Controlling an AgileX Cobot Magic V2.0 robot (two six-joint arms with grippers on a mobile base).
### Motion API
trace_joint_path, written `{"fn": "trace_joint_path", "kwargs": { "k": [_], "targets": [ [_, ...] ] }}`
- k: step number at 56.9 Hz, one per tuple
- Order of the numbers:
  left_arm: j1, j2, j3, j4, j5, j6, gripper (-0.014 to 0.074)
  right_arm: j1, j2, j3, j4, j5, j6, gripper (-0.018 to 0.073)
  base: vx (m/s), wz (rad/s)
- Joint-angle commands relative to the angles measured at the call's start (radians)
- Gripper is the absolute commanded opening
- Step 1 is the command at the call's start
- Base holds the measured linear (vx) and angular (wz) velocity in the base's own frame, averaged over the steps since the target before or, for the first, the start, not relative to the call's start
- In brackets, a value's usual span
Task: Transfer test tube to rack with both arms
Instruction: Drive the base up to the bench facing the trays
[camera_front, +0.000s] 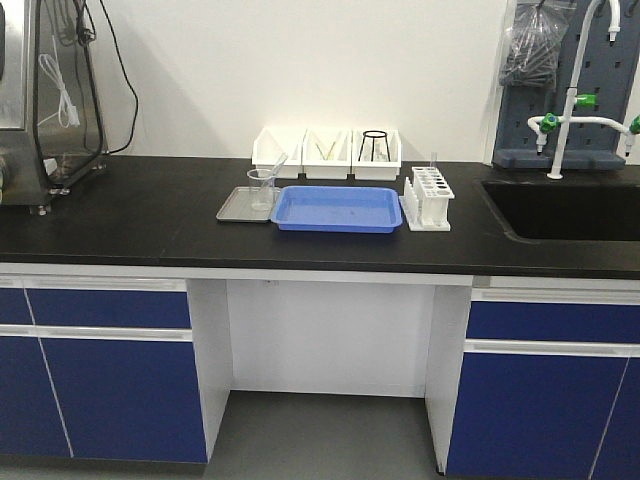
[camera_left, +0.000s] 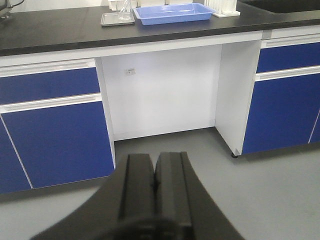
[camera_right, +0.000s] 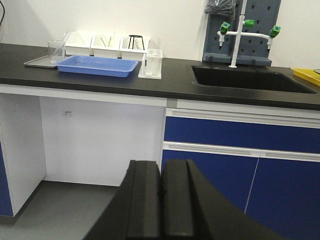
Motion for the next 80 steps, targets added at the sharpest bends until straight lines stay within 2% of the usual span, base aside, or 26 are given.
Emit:
{"fn": "trace_joint_path", "kwargs": {
  "k": [1, 80],
  "targets": [
    [0.000, -0.004, -0.027, -0.006, -0.084, -0.007, -0.0007, -0.004, -0.008, 0.018, -0.004, -0.082, -0.005, -0.0008, 0.00, 0.00],
    [0.000, -0.004, -0.027, -0.006, -0.083, -0.007, -0.0007, -0.004, -0.008, 0.018, -0.004, -0.082, -0.005, -0.0008, 0.05, 0.01]
  ]
}}
